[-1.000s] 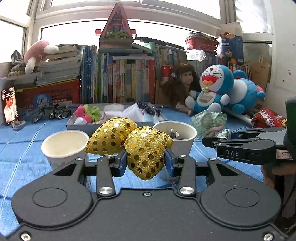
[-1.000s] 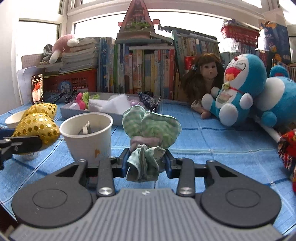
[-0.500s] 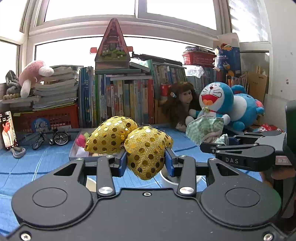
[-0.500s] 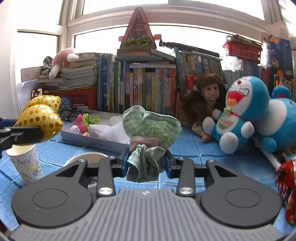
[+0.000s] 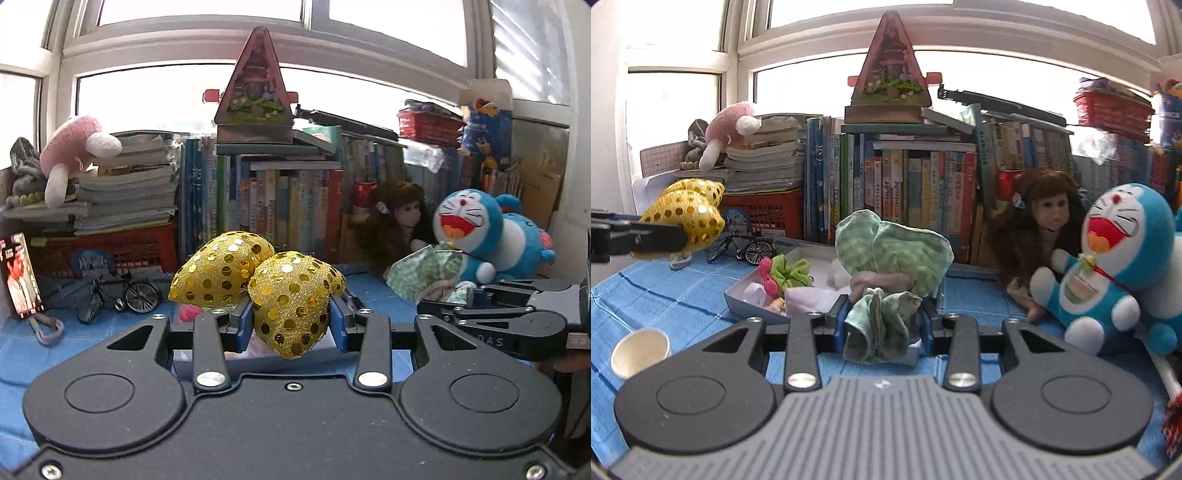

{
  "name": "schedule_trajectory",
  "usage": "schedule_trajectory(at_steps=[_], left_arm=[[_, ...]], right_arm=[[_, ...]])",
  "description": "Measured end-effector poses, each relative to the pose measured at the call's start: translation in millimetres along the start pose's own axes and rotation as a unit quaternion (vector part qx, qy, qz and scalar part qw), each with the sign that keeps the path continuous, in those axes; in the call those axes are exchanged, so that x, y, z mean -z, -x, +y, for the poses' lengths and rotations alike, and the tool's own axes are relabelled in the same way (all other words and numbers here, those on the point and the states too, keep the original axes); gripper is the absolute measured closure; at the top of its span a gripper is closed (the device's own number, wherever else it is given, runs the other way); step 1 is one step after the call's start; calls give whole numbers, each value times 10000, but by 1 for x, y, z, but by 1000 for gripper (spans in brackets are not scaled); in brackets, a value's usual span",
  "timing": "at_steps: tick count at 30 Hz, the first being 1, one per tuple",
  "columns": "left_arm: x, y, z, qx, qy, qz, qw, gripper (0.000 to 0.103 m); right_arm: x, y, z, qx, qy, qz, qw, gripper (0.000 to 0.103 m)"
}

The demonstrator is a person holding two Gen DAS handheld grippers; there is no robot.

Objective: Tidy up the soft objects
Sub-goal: 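Carry gold hearts with left tool while right tool carries green cloth to tray, then open left tool to drop gold hearts while right tool releases green cloth in tray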

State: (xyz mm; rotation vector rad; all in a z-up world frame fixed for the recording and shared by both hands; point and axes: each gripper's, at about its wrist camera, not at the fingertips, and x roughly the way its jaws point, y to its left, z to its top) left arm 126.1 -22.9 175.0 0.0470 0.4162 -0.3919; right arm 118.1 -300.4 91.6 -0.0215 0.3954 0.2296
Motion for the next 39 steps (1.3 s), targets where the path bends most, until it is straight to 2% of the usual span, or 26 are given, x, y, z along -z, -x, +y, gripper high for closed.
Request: schedule_trajectory(at_steps=[6,10,16,24,30,39], left_arm=[[-37,-48,27,-44,190,539,9984,64],[-46,-86,40,-21,297,888,9956,64],[-39,-144,53,-53,476,1261,9909,64],[-23,-212,75,-162,781,1653,9830,63],[-14,-243,90,-170,998,1838,9777,63],[-8,-262,91,-144,884,1979,9761,62]], right_arm=[[-27,-39,1,-226,-97,349,9991,59],[-43,-71,4,-431,-264,641,9967,59],[-55,-126,8,-510,-581,1095,9910,59],[-54,-180,-1,-569,-1123,1468,9811,59],[-50,-206,-2,-596,-1322,1675,9751,59],[-44,-228,3,-614,-1249,1925,9714,58]])
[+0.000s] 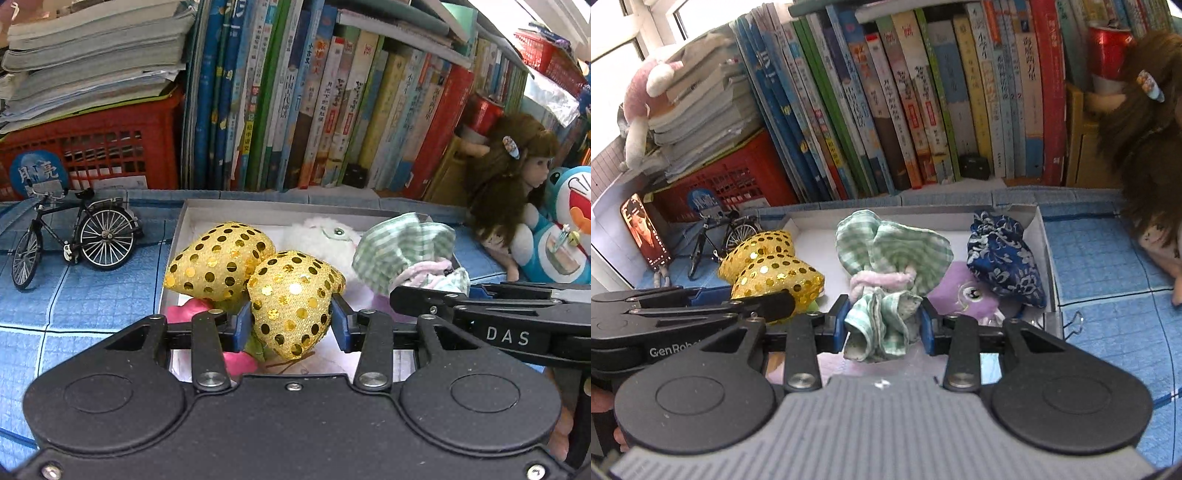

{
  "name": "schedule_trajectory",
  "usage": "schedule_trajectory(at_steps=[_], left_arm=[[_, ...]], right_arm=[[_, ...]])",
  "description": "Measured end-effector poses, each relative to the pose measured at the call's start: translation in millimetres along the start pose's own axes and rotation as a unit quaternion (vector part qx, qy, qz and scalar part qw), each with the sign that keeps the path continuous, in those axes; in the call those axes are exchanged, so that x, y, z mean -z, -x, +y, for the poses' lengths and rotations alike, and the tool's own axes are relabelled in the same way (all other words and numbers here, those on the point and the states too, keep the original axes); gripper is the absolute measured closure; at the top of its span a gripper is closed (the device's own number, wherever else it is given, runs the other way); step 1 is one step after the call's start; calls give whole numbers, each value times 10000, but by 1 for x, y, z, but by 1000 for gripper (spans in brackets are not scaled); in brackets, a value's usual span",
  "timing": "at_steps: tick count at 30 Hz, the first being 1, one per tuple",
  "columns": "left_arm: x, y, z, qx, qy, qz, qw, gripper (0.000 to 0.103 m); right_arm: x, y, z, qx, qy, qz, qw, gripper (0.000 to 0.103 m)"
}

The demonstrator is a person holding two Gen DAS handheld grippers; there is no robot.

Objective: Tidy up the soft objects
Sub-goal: 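Open left tool to drop gold hearts while right tool releases green cloth in tray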

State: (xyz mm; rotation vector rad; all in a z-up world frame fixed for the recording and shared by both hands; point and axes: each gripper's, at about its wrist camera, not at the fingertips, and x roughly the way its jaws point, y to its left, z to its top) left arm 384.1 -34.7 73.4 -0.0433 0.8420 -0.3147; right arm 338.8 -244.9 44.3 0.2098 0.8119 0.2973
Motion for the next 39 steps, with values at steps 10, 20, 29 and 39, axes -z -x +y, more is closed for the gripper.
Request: schedule_trajectory(at_steps=[10,20,29,39], left_arm=[[2,-13,-1,-45,-59,92,9999,58],[4,-13,3,-28,-17,77,10000,50],[4,3,3,-154,104,-199,9996,26],[11,39,-11,-137,-118,-410,9990,23]], right_arm=[[5,-9,0,-13,-1,112,9999,58],[8,-9,-3,-45,-32,112,9999,42],[7,9,-7,-122,-124,-49,9998,37],[11,46,2,-48,128,-366,9992,30]])
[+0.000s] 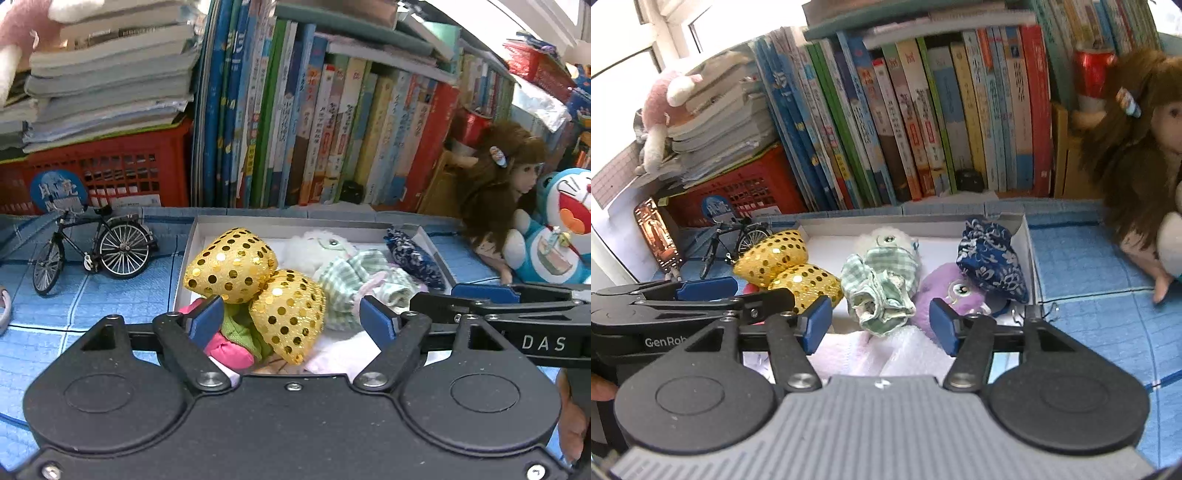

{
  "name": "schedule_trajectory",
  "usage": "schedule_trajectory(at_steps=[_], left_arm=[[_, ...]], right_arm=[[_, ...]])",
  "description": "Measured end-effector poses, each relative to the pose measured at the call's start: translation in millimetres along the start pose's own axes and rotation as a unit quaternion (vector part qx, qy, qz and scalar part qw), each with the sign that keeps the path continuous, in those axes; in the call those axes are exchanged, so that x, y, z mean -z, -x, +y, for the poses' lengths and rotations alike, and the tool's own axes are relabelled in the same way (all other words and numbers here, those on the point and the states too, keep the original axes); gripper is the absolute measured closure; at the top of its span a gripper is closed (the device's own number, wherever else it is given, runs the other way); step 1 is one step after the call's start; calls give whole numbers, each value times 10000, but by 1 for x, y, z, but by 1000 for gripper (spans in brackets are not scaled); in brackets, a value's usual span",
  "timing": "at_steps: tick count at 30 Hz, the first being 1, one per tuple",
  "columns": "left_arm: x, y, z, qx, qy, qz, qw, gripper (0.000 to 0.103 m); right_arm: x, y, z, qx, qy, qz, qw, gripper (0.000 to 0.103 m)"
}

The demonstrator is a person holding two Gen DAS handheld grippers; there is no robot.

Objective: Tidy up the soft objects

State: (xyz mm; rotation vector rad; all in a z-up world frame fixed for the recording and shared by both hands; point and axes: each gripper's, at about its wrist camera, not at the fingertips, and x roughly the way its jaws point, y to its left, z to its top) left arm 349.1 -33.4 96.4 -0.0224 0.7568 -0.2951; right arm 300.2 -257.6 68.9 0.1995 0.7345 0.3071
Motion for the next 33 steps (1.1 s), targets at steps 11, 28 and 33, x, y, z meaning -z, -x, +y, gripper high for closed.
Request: schedule_trajectory(at_steps=[11,28,33], left_arm=[[20,88,-19,112,-232,-641,9976,21],[216,246,-50,-146,-290,-2296,9728,10],[278,244,-40,-415,262,-1878,9810,10]], right_arm=[[19,82,30,200,694,-793,9942,19],[189,216,57,789,1145,-2592,9558,1],[252,215,57,1074,1228,-2659,9501,0]])
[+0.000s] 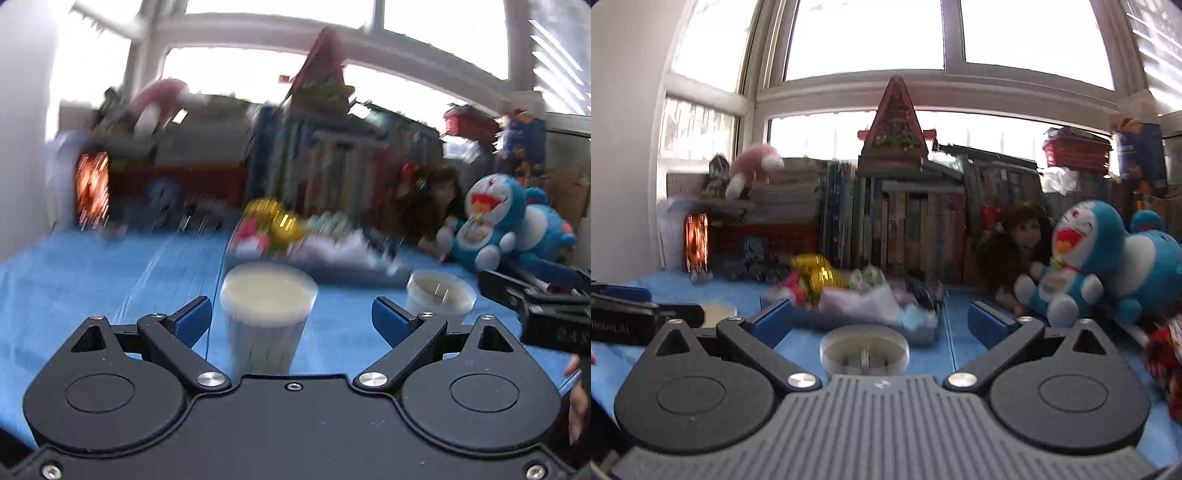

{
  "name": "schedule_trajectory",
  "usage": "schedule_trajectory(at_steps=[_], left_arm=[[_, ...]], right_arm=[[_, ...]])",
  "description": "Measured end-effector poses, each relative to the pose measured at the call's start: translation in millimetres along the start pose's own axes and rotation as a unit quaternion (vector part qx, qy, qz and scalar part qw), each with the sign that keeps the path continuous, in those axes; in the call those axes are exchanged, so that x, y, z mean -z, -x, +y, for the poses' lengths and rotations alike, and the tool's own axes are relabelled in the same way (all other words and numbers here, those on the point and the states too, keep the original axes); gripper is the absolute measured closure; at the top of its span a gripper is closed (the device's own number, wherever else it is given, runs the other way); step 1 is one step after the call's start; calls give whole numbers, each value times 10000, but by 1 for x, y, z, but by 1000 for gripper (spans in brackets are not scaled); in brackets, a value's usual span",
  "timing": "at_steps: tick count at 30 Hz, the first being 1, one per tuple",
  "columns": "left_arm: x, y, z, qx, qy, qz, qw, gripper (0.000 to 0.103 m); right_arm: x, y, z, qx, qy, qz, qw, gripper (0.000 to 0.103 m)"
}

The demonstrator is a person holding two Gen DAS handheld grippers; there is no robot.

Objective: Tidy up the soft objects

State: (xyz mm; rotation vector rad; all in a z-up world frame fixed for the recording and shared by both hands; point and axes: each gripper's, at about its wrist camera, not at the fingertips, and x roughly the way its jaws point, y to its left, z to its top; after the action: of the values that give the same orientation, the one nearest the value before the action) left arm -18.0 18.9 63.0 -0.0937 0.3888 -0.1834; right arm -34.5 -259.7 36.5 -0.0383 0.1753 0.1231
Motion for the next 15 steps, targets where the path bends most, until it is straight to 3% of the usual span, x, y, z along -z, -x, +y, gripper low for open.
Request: schedule_trajectory(at_steps=[3,7,15], left_arm=[[27,-5,10,-413,145,334,9985,10],[49,-13,13,-745,-12,620,9953,10],[59,-34,12,-841,-73,919,9922,10]], right_arm=[[26,-1,6,24,79,325,9994,0],[49,-9,10,144,-7,684,9976,0],[74,-21,10,300,-71,1140,9930,0]])
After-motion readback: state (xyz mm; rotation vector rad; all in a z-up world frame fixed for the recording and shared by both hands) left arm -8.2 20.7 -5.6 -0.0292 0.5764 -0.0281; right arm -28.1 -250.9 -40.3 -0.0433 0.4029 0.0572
